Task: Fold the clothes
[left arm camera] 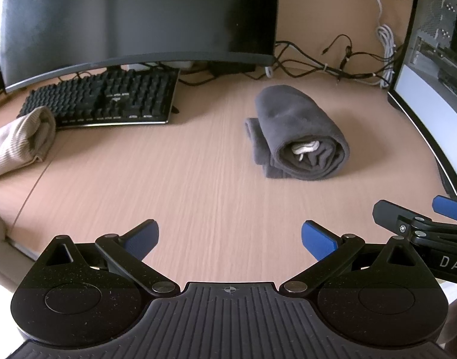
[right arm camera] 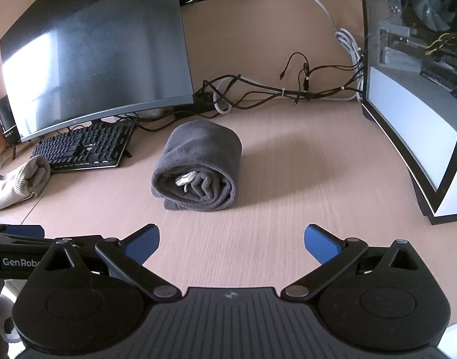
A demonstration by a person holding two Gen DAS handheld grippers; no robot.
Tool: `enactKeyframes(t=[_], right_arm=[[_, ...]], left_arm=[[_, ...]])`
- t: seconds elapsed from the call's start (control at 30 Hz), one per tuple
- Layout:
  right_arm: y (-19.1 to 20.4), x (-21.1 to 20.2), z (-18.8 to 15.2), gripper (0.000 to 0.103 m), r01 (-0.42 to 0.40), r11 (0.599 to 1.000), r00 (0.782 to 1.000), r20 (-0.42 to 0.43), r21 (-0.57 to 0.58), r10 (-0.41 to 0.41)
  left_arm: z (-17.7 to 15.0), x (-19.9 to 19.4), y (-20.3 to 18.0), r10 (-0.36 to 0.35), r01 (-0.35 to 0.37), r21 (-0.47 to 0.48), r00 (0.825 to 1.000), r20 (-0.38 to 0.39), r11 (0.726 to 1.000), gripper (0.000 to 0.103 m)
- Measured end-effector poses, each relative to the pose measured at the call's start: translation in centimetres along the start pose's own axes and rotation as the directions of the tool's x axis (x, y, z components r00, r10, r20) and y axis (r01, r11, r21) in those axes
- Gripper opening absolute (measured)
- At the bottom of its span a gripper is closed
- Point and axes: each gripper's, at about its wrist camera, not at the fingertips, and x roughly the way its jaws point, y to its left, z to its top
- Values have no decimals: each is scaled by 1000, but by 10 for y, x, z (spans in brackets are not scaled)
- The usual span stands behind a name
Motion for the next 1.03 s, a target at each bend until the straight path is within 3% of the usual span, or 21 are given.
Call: enactKeyframes(t=[0.83, 1.03], right_arm=[[0, 17, 6, 103, 17, 1000, 999, -46, -7, -17], [1, 25, 9, 103, 57, 998, 997, -57, -6, -57]], left_arm=[[7, 21, 6, -27, 27, -3, 999, -35, 1000, 103], [11, 25, 9, -46, 46, 5, 998, -31, 999, 103]])
